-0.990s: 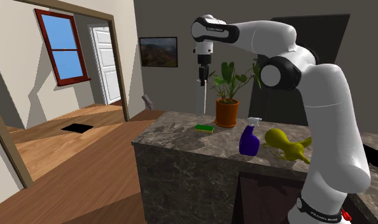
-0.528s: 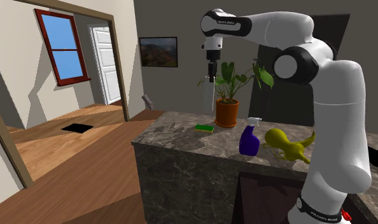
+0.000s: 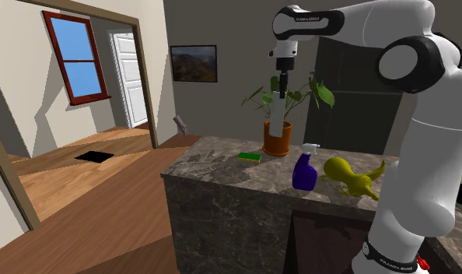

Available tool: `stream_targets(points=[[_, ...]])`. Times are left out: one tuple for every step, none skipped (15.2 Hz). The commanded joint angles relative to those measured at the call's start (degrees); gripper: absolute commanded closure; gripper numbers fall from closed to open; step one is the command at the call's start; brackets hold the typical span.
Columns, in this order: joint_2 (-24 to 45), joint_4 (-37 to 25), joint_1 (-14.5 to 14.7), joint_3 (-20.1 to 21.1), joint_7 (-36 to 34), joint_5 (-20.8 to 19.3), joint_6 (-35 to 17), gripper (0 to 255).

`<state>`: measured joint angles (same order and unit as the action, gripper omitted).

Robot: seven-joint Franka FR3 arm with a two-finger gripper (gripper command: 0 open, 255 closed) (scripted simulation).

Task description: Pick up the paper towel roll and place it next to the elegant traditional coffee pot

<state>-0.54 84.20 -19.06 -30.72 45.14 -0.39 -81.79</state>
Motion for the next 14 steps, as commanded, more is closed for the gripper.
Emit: stream_targets(points=[[-3.11,1.94,-0.63,-0.62,1.44,-1.7,0.74,255],[-4.62,3.03,-0.9,-0.82,1.97,-2.52,0.92,255],[-6.09,4.04,-1.18,-1.05,2.53,-3.34,1.15,255],[-7.5,4.95,-1.5,-1.27,3.11,-4.13,1.42,255],[-8.87,5.78,-1.84,-1.51,3.73,-4.91,1.72,255],[-10.18,6.52,-2.21,-1.75,4.37,-5.68,2.06,255],[-11.44,7.18,-2.6,-2.0,5.05,-6.43,2.43,255],[-12.65,7.76,-2.99,-2.28,5.76,-7.16,2.82,255],[-13.8,8.27,-3.41,-2.56,6.51,-7.88,3.24,255],[-14.9,8.7,-3.83,-2.87,7.29,-8.59,3.68,255],[-15.95,9.05,-4.27,-3.19,8.11,-9.28,4.15,255],[-16.94,9.33,-4.71,-3.53,8.97,-9.96,4.62,255],[-18.42,9.62,-5.4,-4.15,10.41,-11.04,5.42,255],[-18.89,10.82,-5.47,-4.06,10.19,-11.23,4.64,255]])
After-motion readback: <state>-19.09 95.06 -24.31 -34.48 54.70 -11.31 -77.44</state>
